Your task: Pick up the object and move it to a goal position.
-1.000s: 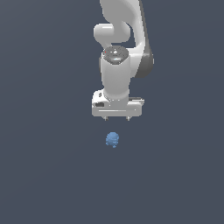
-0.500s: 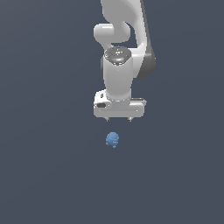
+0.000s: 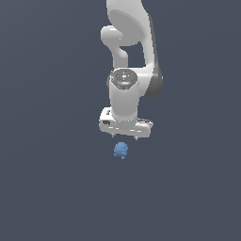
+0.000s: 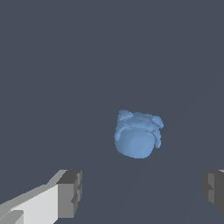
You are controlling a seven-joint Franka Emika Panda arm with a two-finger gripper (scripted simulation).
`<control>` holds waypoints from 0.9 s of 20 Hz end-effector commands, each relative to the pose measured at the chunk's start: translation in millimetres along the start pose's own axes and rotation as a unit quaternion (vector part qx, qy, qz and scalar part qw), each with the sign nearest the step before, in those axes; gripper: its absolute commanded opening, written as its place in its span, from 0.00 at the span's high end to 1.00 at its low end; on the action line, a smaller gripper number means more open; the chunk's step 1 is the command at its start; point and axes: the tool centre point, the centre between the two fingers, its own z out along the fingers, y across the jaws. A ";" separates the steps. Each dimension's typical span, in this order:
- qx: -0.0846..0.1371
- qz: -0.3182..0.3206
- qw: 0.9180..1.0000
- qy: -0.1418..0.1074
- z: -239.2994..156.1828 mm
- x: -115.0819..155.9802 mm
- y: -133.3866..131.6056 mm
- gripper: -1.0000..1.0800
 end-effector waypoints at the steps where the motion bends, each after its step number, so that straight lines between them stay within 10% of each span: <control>1: -0.005 0.025 1.000 -0.001 15.8 4.6 4.2 0.04; 18: -0.018 0.083 0.996 -0.001 57.0 13.5 14.6 0.04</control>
